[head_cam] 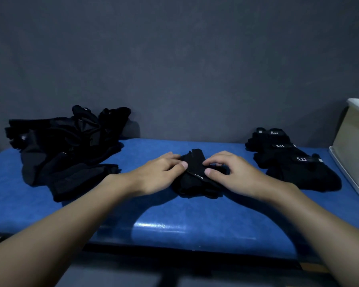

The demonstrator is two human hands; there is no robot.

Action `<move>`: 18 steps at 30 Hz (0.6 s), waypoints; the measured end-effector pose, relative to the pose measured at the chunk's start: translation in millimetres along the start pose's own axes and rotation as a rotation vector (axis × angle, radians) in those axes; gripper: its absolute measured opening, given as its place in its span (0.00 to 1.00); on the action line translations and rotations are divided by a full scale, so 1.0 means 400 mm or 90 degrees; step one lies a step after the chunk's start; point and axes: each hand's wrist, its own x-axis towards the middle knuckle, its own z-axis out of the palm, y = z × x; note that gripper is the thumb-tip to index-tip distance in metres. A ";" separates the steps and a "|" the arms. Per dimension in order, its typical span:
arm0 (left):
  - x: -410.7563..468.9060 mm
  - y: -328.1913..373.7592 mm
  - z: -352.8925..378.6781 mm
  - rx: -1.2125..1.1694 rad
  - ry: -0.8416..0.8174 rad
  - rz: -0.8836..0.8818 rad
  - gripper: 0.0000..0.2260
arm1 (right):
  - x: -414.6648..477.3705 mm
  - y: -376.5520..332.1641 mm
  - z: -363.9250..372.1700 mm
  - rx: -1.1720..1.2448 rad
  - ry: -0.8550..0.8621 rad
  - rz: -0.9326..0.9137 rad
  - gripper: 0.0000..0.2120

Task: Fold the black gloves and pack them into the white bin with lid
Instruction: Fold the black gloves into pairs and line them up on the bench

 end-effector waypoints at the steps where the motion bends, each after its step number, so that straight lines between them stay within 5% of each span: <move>1: 0.001 0.004 -0.001 0.003 0.028 0.001 0.20 | -0.002 -0.001 -0.001 -0.009 0.000 0.001 0.21; 7: 0.009 -0.022 -0.016 0.022 0.183 -0.050 0.13 | 0.003 0.002 0.003 -0.046 -0.033 0.010 0.18; 11: 0.024 -0.032 -0.023 -0.009 0.193 -0.114 0.19 | 0.010 0.001 0.009 -0.013 -0.037 -0.002 0.22; 18: 0.024 -0.011 -0.029 -0.089 0.204 -0.078 0.14 | 0.014 -0.013 0.012 0.049 -0.009 0.009 0.28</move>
